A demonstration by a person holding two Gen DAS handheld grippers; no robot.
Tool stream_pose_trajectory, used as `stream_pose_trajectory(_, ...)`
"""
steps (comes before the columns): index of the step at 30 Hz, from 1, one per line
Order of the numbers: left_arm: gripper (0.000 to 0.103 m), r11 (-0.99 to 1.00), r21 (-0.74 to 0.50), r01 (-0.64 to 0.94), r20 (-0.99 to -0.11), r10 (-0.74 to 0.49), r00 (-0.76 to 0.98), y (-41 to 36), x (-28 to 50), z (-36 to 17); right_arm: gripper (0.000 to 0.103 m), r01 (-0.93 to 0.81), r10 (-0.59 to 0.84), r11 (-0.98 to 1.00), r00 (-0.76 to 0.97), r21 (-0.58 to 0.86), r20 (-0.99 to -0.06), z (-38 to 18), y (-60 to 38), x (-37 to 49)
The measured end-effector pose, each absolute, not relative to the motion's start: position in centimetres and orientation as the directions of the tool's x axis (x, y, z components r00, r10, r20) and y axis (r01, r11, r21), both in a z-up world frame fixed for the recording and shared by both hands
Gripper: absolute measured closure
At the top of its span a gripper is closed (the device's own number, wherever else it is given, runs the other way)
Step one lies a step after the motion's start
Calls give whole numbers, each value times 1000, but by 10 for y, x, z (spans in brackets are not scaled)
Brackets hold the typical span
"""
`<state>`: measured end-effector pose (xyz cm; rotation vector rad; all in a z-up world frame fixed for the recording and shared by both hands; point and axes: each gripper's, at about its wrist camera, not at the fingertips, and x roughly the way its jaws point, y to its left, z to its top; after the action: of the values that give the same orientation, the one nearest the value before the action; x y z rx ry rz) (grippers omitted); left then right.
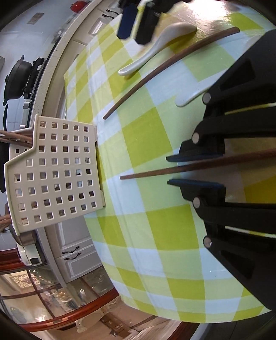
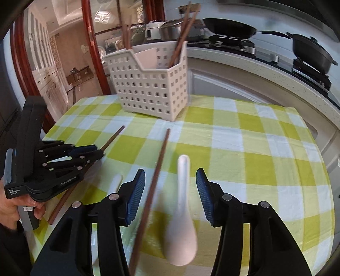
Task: Organize utensils
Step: 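Grasp the last brown chopstick with each tool from the table, then lift both chopsticks upright and carry them over the white basket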
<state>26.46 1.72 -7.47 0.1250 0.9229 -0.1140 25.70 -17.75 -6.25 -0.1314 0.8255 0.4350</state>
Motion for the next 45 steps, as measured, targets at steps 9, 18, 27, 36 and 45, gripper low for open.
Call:
stream_pose_trajectory(9, 96, 990, -9, 138, -793, -91, 602, 30, 263, -76, 78, -464, 311, 885, 543, 30, -780, -79, -138, 268)
stream_pose_trajectory(18, 96, 991, -17, 129, -789, -92, 607, 32, 260, -78, 81, -435, 253, 901, 525, 0, -812, -97, -136, 284)
stream_pose_trajectory(27, 96, 992, 4, 122, -787, -73, 613, 29, 262, -78, 85, -437, 246, 899, 541, -19, -804, -98, -135, 286)
stream_pose_trajectory(36, 97, 993, -19, 119, -780, -89, 620, 34, 261, -73, 96, -440, 264, 898, 541, -1, -799, -97, -136, 287)
stream_pose_trajectory(45, 97, 973, -186, 140, -679, -230, 697, 50, 237, -22, 96, -439, 351, 895, 593, 74, -725, -53, -156, 273)
